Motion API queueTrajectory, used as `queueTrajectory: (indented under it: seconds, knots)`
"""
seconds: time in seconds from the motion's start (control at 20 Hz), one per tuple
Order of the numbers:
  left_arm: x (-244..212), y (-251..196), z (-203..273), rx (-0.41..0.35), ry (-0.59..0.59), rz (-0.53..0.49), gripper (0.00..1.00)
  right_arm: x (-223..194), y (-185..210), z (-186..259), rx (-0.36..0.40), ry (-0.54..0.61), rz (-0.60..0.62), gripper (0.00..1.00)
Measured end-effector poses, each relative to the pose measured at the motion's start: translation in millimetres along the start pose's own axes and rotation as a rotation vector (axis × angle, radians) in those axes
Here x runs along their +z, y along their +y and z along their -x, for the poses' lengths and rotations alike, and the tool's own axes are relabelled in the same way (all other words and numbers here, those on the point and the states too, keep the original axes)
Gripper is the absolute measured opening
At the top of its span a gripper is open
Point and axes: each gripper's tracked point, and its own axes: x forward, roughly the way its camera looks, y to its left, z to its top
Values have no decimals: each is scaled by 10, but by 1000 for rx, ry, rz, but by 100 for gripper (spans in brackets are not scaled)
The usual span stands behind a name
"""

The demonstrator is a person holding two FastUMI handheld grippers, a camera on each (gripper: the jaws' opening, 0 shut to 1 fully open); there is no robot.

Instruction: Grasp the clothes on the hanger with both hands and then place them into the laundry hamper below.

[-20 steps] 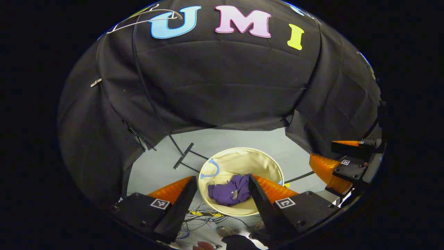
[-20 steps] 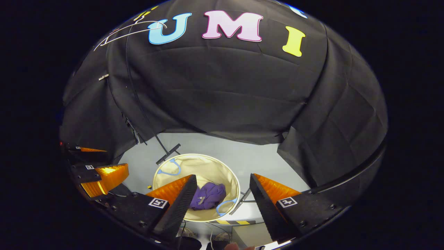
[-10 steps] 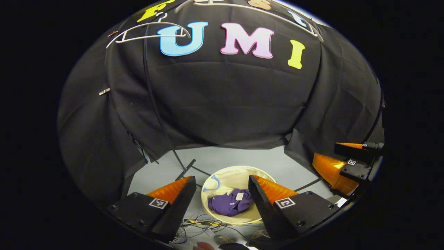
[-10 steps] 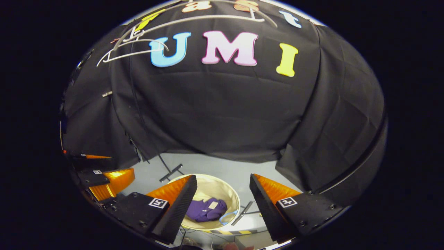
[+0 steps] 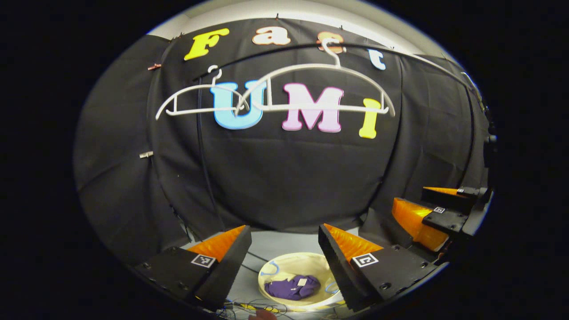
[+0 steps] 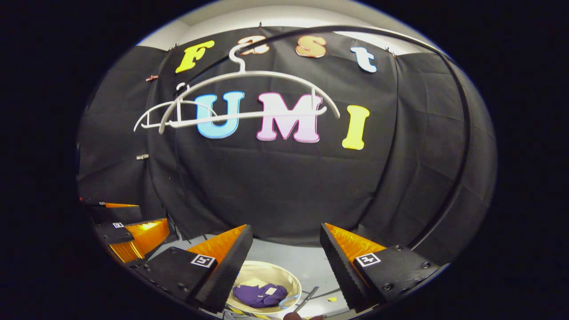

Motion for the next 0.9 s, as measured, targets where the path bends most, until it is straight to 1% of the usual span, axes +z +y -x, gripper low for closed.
queueTrajectory:
  seconds: [0.2,0.3,0.4,0.5,0.55,0.6,0.7,0.75,0.8,0.9]
  knots:
    - [433,24,326,11,-93,-34,95,484,-18,279,-3,-101,-9,98]
    - [591,19,466,10,-130,-36,95,763,-7,445,-1,-149,-4,98]
    - [779,-4,618,7,-169,-35,95,946,-7,552,10,-185,-1,96]
    - [939,-6,755,6,-201,-32,95,1112,-44,663,0,-215,-7,98]
    - [1013,-13,823,8,-215,-28,94,1192,-63,733,-5,-233,-20,96]
    - [1097,-20,888,9,-235,-28,95,1274,-83,807,-11,-252,-34,99]
    - [1239,5,991,18,-271,-40,95,1406,-140,936,-23,-287,-49,96]
    - [1291,1,1082,26,-289,-50,95,1463,-163,988,-27,-299,-46,99]
    - [1338,14,1153,37,-301,-59,95,1518,-189,1036,-32,-311,-42,96]
    - [1422,26,1251,45,-323,-52,94,1640,-204,1139,-33,-334,-41,97]
